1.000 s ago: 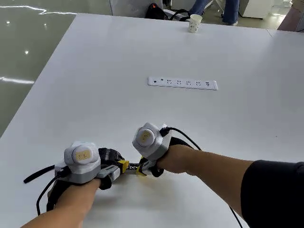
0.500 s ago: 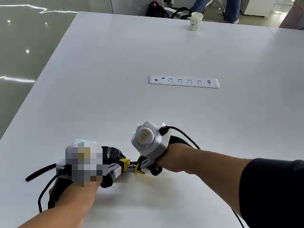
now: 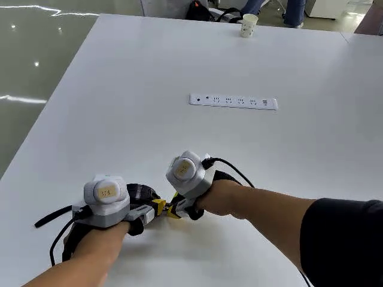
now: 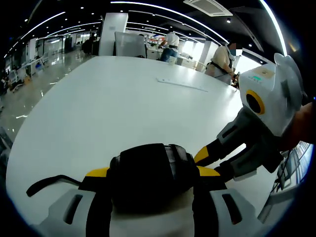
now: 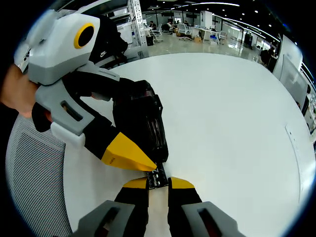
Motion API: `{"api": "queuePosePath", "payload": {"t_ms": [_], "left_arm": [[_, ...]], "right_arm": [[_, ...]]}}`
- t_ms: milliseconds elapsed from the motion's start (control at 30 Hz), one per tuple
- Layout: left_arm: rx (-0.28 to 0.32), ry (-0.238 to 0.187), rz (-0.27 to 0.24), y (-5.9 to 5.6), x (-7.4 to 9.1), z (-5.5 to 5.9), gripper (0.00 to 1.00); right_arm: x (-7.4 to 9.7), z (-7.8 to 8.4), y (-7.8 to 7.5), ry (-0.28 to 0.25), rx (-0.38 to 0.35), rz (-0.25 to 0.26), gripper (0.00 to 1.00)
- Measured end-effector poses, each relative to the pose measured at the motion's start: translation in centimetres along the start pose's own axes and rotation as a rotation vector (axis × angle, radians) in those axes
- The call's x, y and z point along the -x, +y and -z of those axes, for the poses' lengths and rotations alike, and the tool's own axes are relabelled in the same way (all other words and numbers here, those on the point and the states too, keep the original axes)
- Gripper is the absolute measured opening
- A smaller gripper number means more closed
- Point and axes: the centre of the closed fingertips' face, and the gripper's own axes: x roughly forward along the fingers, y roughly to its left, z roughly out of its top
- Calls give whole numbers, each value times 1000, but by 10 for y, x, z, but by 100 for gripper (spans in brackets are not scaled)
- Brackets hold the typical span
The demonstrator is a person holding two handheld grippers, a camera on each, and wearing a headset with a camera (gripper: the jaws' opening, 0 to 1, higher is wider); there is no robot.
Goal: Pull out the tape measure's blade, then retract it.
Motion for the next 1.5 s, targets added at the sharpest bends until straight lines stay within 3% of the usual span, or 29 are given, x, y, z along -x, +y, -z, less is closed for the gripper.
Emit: {"api": "queuePosePath", "payload": {"t_ms": [800,1300,1500], "left_arm": [[-2,-1,6,-1,1,0,62],[-15,-9,7,-3,2,0,63],[-15,-18,15,-2,4,-2,63]], "right_arm": [[-7,-11,3,-34,3,-8,11],[-8,-11,4,-34,40,33,12],[-7,-11,3,-46,20,49,13]]}}
